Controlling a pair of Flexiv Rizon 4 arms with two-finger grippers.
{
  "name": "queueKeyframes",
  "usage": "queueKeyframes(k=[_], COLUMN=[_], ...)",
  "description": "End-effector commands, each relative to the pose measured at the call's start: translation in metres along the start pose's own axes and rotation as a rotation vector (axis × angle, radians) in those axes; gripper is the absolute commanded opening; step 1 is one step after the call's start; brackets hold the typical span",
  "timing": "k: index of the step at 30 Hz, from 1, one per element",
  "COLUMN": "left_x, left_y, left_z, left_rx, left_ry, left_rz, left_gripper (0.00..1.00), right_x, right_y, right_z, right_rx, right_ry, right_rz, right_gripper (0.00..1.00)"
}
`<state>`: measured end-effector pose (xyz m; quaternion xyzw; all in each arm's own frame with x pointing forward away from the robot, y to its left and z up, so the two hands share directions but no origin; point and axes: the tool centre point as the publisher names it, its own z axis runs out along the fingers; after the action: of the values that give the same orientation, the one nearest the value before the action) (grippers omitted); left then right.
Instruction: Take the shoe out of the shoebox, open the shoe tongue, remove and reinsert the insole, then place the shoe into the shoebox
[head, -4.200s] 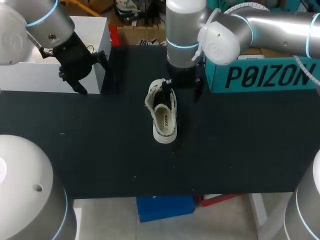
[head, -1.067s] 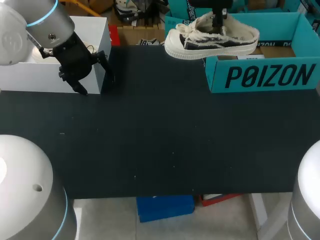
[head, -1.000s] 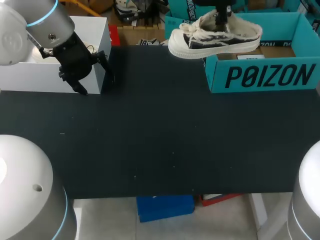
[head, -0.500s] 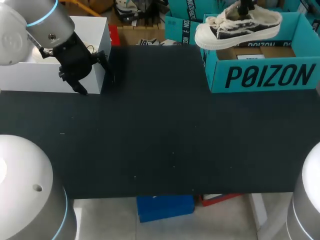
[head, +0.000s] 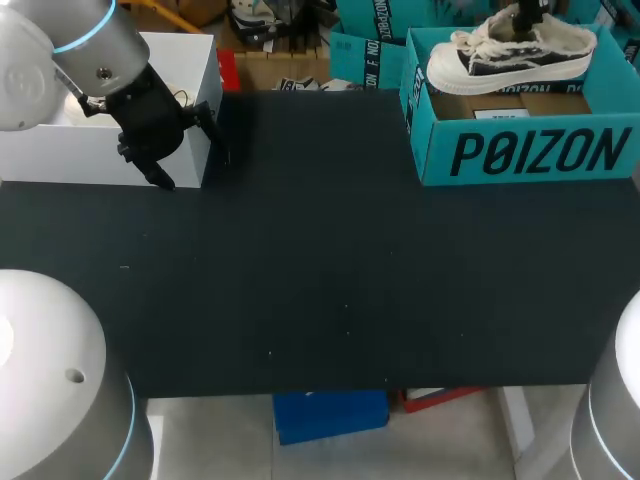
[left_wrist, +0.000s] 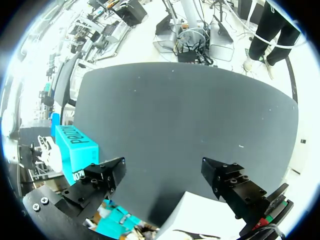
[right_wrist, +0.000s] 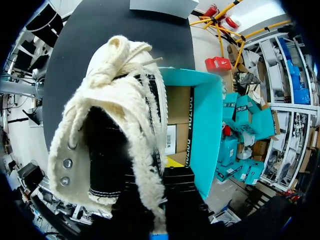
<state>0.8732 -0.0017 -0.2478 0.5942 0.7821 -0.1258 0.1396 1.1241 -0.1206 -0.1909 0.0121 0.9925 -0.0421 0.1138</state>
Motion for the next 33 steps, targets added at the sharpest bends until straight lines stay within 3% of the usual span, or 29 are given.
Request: queueKeyframes(k=[1, 15, 33], left_x=[0.000, 0.000, 0.000], left_y=[0.000, 0.000, 0.000], left_z=[0.000, 0.000, 0.000], left_rx=[-0.002, -0.002, -0.002], left_ry=[0.001, 0.001, 0.001], left_rz=[0.001, 0.001, 0.001], left_gripper=[1.00, 1.00, 1.00], right_x=[-0.017, -0.029, -0.017], right_y=[-0.010, -0.026, -0.043], right_z=[0.014, 0.062, 0.108], right_rx=[-0.006, -0.007, -0.009], right_ry=[0.013, 0.043, 0.093], right_rz=[0.014, 0.055, 0.077], right_gripper=[0.00, 0.00, 0.00])
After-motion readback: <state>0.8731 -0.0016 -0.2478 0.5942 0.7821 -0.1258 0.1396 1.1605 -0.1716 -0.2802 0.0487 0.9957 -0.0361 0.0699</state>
